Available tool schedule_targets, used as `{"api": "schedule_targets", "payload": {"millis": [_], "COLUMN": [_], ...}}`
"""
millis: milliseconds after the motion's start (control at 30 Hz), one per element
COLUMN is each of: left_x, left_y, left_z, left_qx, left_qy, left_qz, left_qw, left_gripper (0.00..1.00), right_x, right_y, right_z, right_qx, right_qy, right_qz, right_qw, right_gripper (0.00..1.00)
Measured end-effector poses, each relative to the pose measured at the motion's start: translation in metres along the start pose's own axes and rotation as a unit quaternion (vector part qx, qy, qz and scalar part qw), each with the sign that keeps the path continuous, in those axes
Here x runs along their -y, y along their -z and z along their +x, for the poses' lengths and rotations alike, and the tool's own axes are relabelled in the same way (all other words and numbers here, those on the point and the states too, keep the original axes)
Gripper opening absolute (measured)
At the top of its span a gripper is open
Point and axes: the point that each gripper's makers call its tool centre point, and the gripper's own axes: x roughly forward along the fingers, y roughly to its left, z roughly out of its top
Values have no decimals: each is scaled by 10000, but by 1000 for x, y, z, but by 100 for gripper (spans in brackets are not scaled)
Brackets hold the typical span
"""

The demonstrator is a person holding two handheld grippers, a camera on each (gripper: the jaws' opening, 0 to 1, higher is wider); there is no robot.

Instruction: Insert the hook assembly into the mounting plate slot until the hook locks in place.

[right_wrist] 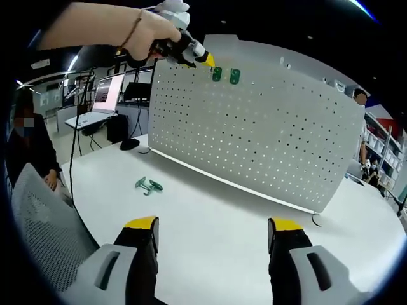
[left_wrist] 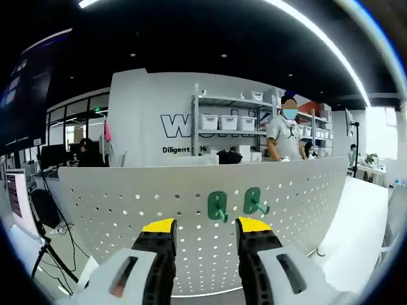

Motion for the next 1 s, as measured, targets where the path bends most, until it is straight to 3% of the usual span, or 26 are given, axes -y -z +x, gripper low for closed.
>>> {"api": "schedule_targets", "payload": {"millis": [67,167,233,367,533,800,867,1000], "left_x": [-15,-35,-46,-60,-62,-57,-56,-51], "left_y": [12,33,40,55,84,141,154,186], "left_z": [-12,-30,-41,-63,-87,-126,-136,-155], "left_qx": [-110,-538,-596,-797,-1099,-1601,-1620,-1933], "left_qy": [-29,-53,-42,21,106,202,209,319], "left_qz": [-61,61,208,-26,-196,-224,-466,-549], "left_qw": [9999,9985,9980,9968,9937,9866,9855,9791], "left_gripper": [43,45,48,54,64,66,66,67], "right_x": [0,0,0,0,1,2,2,-2], "right_y": [0,-2,-2,-3,-2,-2,-4,-1], "right_z": [0,-1,-1,-1,-1,-2,-3,-1], "right_qx": [12,42,55,69,47,36,91,22], "right_qy": [1,11,9,8,28,49,53,-20], "right_qz": [-7,-19,-13,-42,-23,-66,-118,-128], "right_qw": [10000,10000,10000,10000,10000,10000,9999,9999], "right_gripper": [67,67,67,67,66,63,61,60]}}
